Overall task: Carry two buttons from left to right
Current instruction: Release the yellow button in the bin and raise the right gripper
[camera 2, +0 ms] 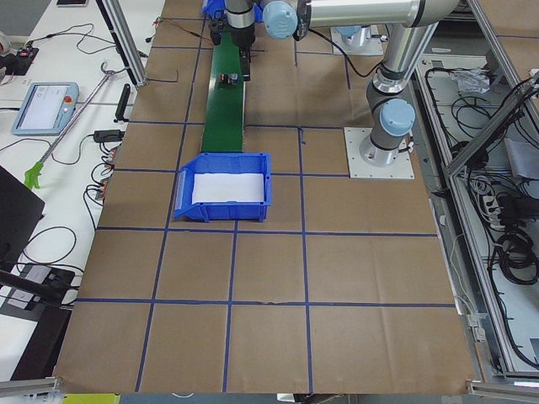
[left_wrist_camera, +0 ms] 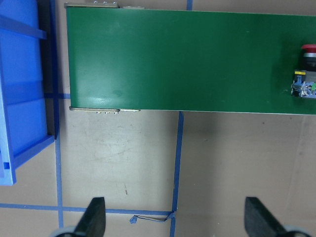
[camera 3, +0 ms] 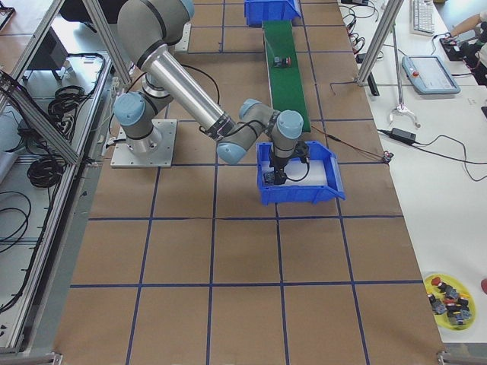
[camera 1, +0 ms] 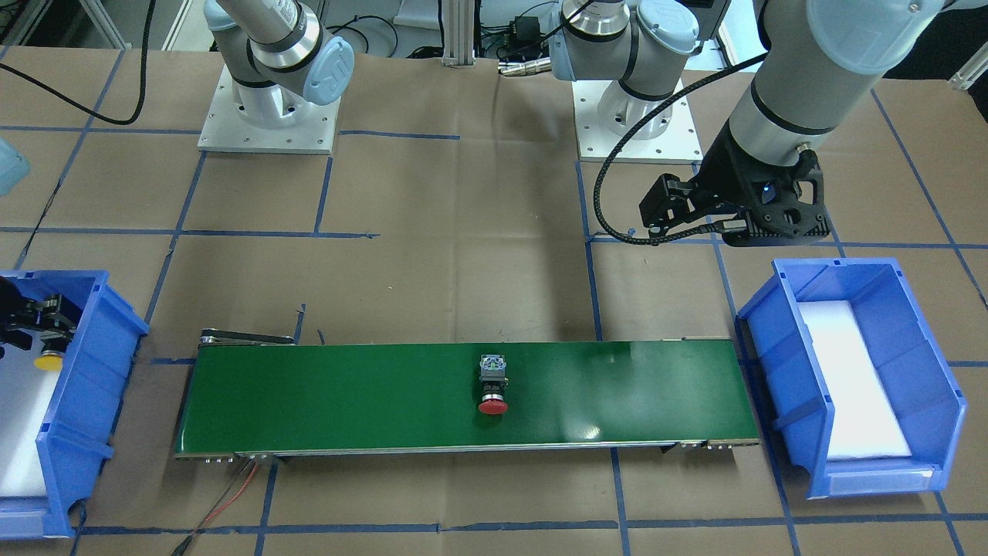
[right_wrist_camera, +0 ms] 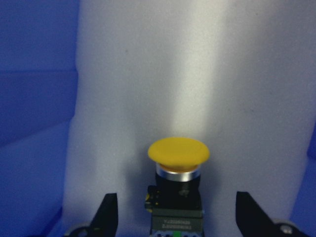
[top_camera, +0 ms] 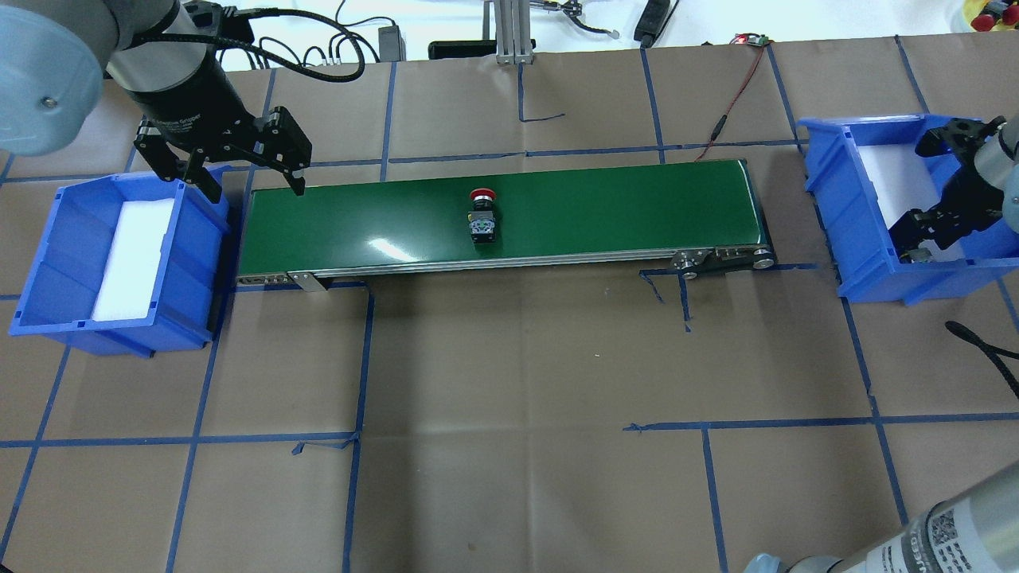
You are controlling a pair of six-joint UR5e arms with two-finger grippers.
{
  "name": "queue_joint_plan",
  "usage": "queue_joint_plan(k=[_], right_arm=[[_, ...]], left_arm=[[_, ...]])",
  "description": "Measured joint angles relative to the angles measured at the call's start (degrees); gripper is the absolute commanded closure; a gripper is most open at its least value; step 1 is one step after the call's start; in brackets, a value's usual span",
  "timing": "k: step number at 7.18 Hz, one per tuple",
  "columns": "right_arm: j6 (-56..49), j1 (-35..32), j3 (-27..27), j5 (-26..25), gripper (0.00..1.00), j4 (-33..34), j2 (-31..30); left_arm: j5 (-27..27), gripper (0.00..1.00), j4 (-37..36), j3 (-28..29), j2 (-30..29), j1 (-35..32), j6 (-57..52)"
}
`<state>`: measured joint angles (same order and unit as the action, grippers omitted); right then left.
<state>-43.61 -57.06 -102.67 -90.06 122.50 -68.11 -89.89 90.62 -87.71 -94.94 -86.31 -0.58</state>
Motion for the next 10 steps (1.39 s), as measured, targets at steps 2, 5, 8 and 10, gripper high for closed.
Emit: queue_joint_plan(k=[2, 5, 8, 10], right_arm=[[0.27, -0.28, 0.34, -0.05, 0.0, -0.5, -1.77], [2.02, -1.43, 3.03, -0.45, 0.0, -3.98, -9.72], [12.18, -7.63, 10.95, -0.74, 0.0, -18.77, -13.63], [28.36, -15.13, 14.12, -1.19, 0.0, -24.96, -15.59]], left_arm=[[0.06, 0.0, 0.0, 0.0, -0.01, 0.0, 0.02], [0.12, 0.0, 0.0, 0.06, -0.05, 0.0, 0.04], [0.15, 0.0, 0.0, 0.09, -0.1, 0.0, 0.05], [0.16, 0.0, 0.0, 0.14, -0.15, 0.0, 0.05]])
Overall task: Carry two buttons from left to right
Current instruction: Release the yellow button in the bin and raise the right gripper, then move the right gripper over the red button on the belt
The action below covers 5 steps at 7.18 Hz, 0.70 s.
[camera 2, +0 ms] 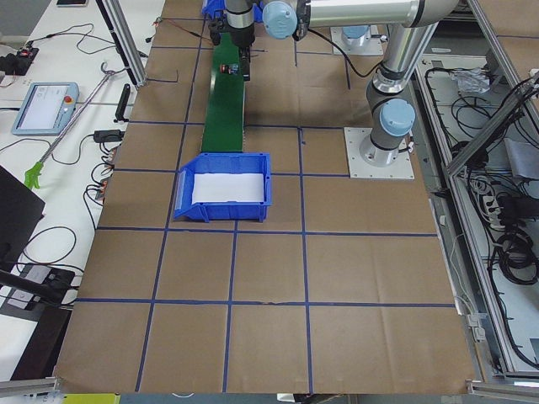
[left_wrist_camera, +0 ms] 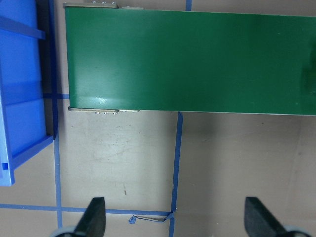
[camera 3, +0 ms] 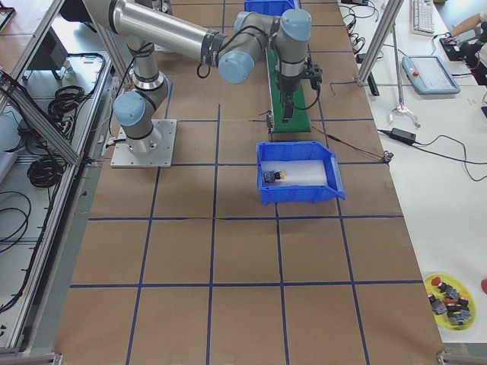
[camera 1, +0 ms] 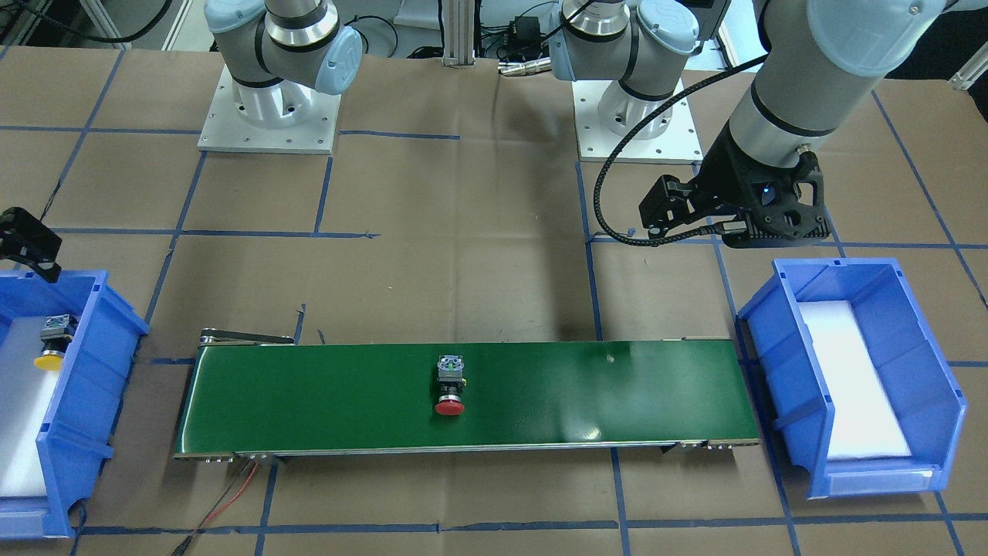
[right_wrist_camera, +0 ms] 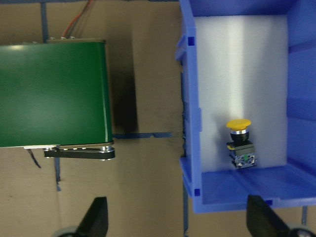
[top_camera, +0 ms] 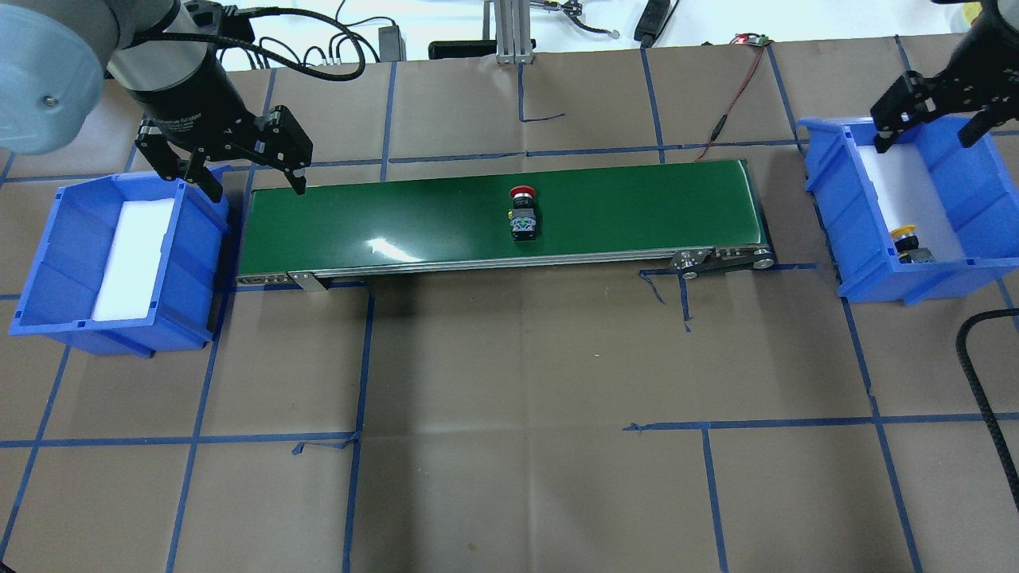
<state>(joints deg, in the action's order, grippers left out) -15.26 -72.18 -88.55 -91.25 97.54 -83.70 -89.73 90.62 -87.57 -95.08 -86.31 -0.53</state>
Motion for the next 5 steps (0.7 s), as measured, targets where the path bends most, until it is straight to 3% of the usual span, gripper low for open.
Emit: queue_joint_plan(k=[2, 5], right_arm=[[10.34, -9.14, -0.03, -0.07, 0.0, -0.7, -2.07], [13.76, -17.94, -0.44, 0.88, 0.0, 0.71, -1.87]], left_arm=[[0.06, 0.0, 0.0, 0.03, -0.01, 0.0, 0.0], [0.09, 0.0, 0.0, 0.06, -0.01, 0.0, 0.0]])
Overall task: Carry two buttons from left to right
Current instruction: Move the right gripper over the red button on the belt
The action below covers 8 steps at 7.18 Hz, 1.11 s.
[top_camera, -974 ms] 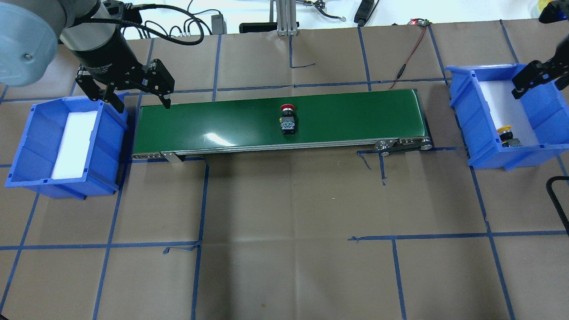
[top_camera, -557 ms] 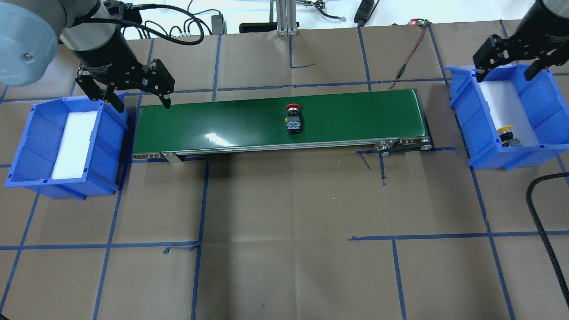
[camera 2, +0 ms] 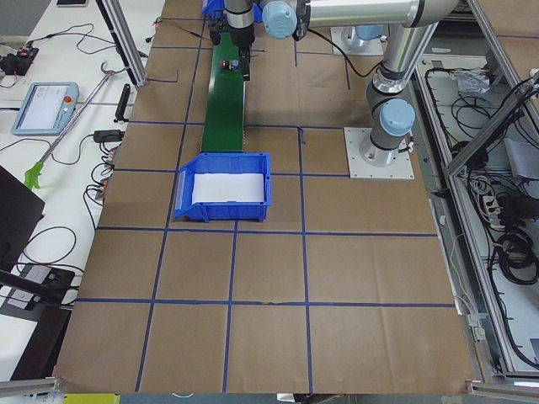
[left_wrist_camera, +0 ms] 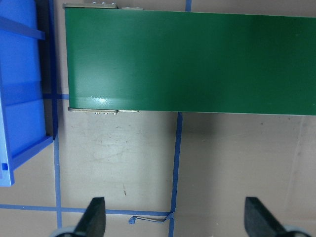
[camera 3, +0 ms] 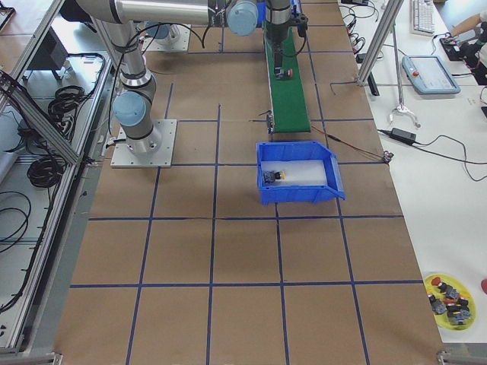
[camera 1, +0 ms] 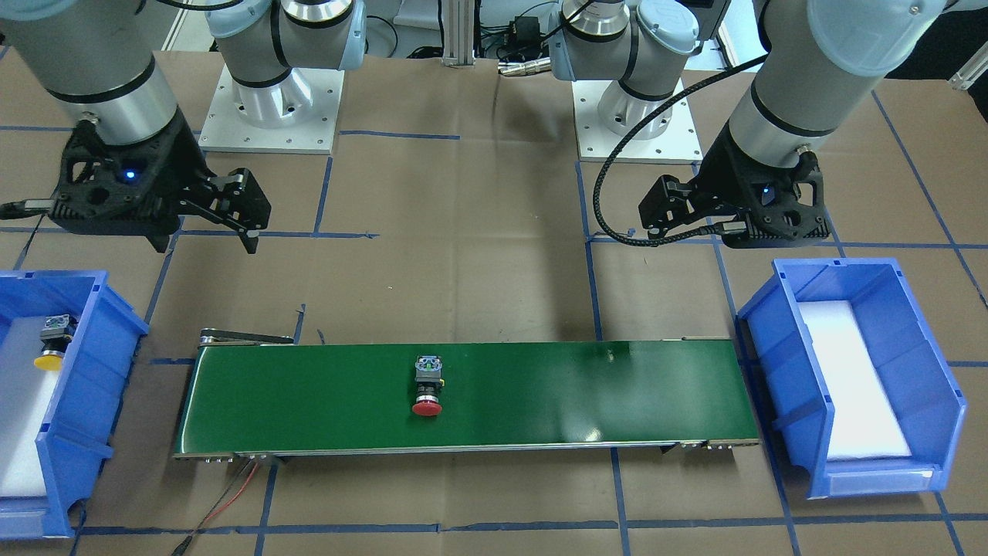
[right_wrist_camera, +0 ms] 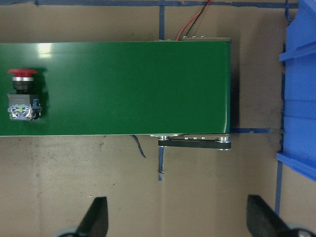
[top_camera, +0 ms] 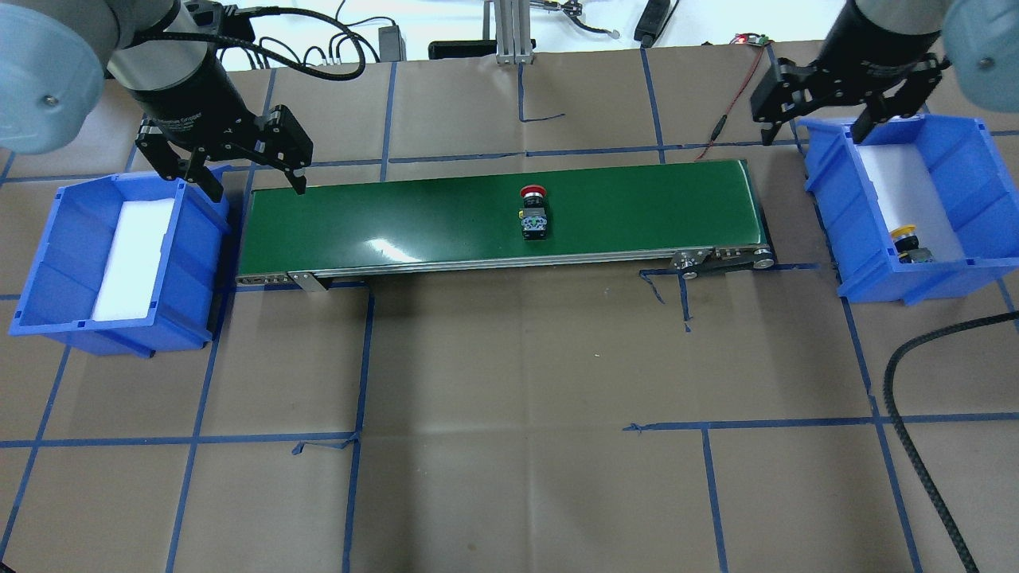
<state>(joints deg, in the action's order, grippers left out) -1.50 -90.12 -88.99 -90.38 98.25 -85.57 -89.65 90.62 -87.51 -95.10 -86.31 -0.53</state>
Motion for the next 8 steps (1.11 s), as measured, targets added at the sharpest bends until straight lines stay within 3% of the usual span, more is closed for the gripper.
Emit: queue_joint_plan(k=[3, 6, 8], right_arm=[[2.03, -0.72, -1.9, 0.24, 0.01, 4.06, 0.83], [4.4, -0.77, -2.46, 0.73, 0.01, 10.26, 5.8], [5.06, -0.51, -2.55, 4.36, 0.01, 13.33, 8.98]], left_arm=[[0.0, 0.0, 0.0, -0.02, 0.01, 0.0, 0.0], [0.0, 0.0, 0.0, -0.06, 0.08, 0.0, 0.0], [0.0, 0.0, 0.0, -0.1, 0.08, 0.0, -0.06]])
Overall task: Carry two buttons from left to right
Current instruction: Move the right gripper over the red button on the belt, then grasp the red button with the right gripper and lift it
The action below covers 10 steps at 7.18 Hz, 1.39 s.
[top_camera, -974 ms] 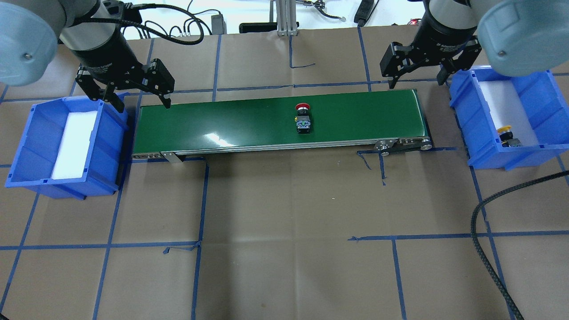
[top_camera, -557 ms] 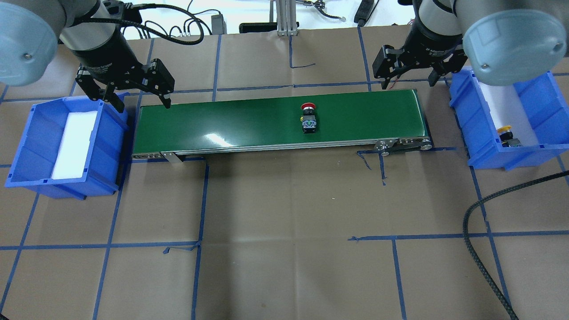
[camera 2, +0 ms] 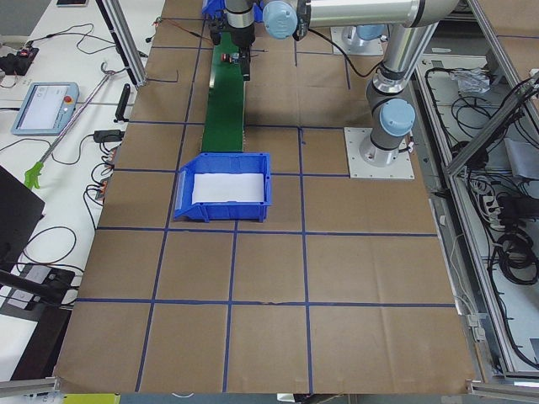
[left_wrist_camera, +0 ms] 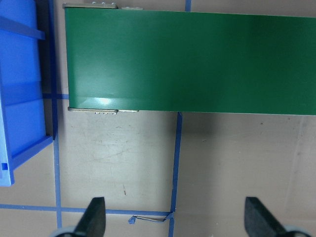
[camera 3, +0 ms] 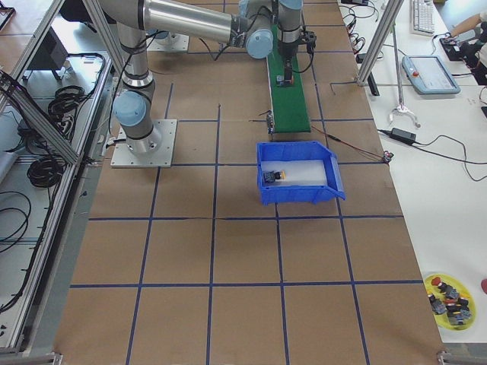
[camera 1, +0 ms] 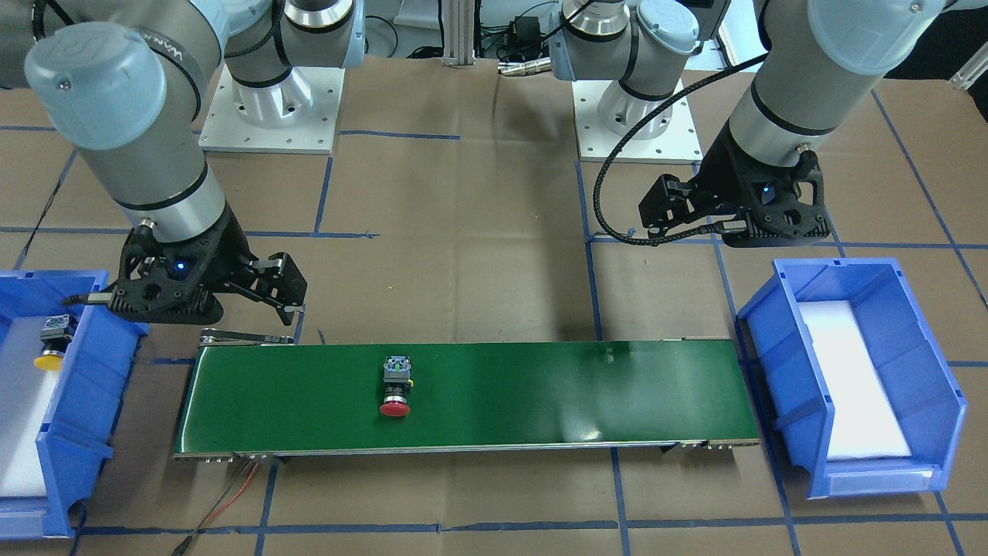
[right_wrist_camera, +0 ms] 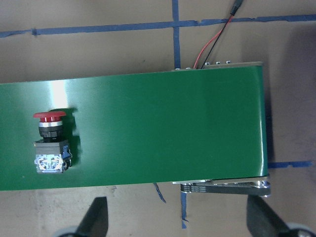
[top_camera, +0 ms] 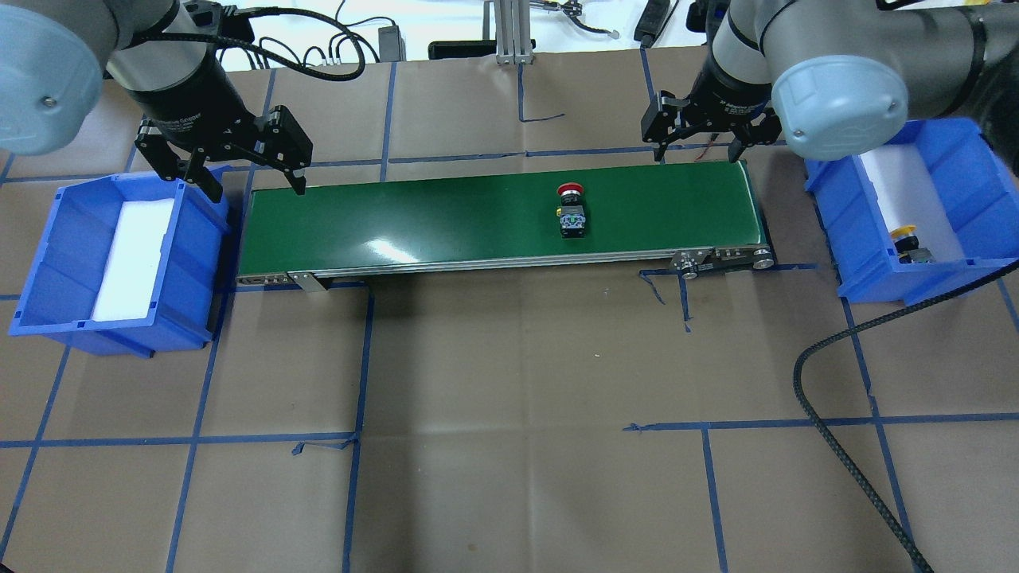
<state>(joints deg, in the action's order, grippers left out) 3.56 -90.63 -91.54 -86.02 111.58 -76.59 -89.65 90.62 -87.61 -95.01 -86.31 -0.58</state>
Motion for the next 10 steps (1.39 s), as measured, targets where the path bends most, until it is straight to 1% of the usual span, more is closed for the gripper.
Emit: queue_joint_plan(k=[2, 3, 6, 8, 10], right_arm=[[0.41, 0.08, 0.05, 1.36, 0.01, 4.19, 3.73], [0.84, 0.1, 0.04, 1.44, 0.01, 5.08, 5.03], [1.19, 0.16, -0.18, 0.79, 0.01, 5.65, 6.49], [1.29, 0.01, -2.13, 0.97, 0.01, 6.39, 6.31], [1.65, -0.38, -5.65, 0.95, 0.01, 12.28, 5.98]], left_arm=[[0.0, 0.0, 0.0, -0.05, 0.03, 0.0, 0.01], [0.0, 0.0, 0.0, -0.08, 0.06, 0.0, -0.01], [0.0, 0.0, 0.0, -0.21, 0.2, 0.0, -0.07], [0.0, 0.0, 0.0, -0.33, 0.3, 0.0, -0.16], [0.0, 0.0, 0.0, -0.36, 0.29, 0.0, -0.13]])
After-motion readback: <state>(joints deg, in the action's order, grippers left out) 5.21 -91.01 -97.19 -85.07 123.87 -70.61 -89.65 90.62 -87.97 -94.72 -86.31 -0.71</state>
